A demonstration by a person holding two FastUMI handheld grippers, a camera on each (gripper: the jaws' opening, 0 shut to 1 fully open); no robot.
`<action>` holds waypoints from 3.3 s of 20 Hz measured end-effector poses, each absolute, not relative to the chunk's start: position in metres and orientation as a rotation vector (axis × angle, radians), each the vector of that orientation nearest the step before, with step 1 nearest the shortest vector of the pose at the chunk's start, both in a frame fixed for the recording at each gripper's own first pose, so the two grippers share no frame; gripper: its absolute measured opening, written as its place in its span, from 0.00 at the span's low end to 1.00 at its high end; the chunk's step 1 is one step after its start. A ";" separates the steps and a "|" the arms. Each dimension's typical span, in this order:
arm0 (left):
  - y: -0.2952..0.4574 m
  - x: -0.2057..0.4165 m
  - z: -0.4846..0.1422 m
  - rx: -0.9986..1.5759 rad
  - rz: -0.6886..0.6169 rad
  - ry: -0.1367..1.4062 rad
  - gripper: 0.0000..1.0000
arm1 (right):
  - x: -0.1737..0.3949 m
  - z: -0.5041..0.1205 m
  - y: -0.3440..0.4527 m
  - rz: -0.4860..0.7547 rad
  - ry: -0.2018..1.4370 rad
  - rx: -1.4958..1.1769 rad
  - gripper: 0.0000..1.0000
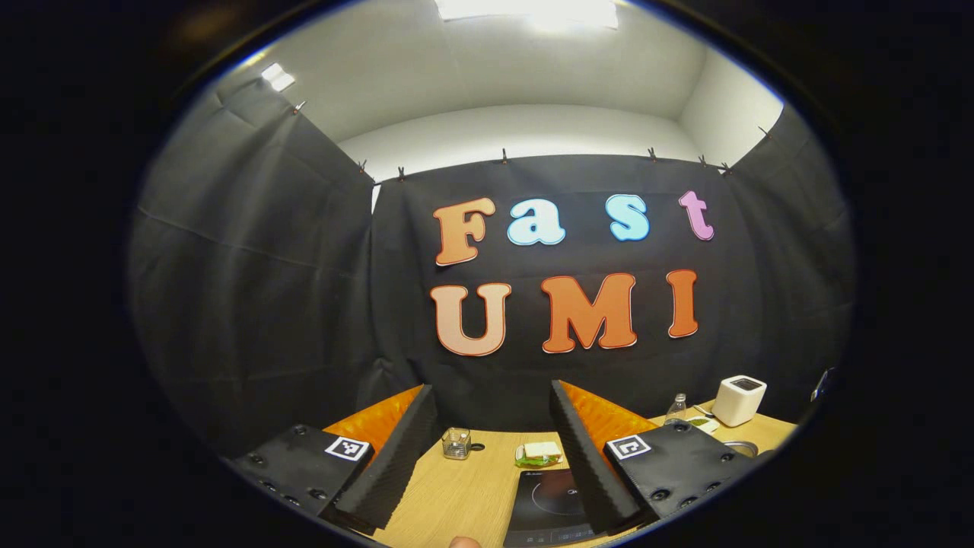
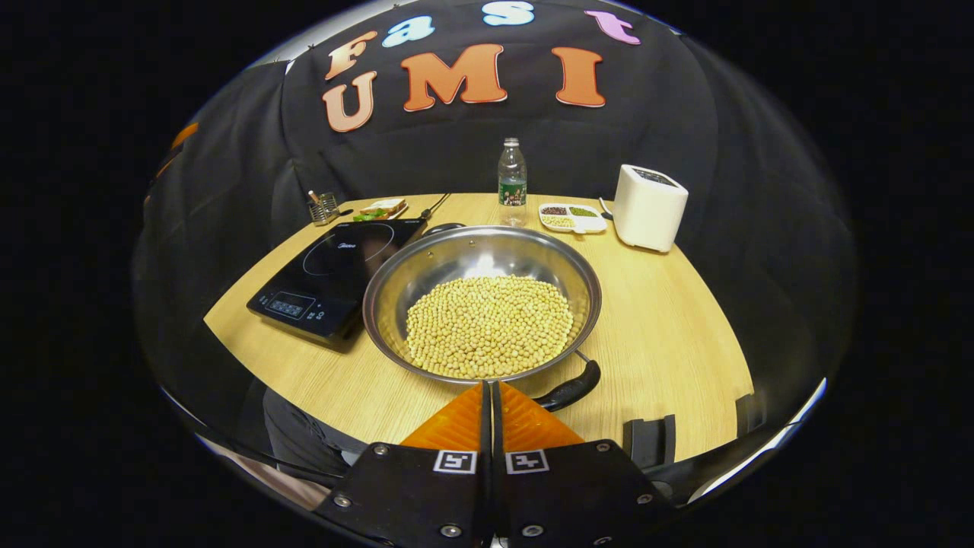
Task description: First push the handle of the pot to place it horizontally, then grasp the pot with both hands and set it on the induction cooktop.
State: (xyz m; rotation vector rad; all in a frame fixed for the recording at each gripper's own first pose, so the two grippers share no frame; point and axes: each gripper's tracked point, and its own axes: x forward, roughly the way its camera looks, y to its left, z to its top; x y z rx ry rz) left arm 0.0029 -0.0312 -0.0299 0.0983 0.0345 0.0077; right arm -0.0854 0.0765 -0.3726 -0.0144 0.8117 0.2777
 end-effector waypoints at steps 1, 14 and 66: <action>-0.032 0.004 -0.032 0.097 0.007 0.037 0.99 | -0.085 -0.375 0.076 0.278 0.820 -0.013 0.00; -0.026 0.011 -0.040 0.084 0.020 0.055 0.98 | -0.069 -0.390 0.054 0.203 0.835 -0.051 0.00; -0.023 0.024 -0.045 0.096 0.049 0.058 0.99 | -0.008 -0.402 -0.003 0.032 0.807 -0.004 0.00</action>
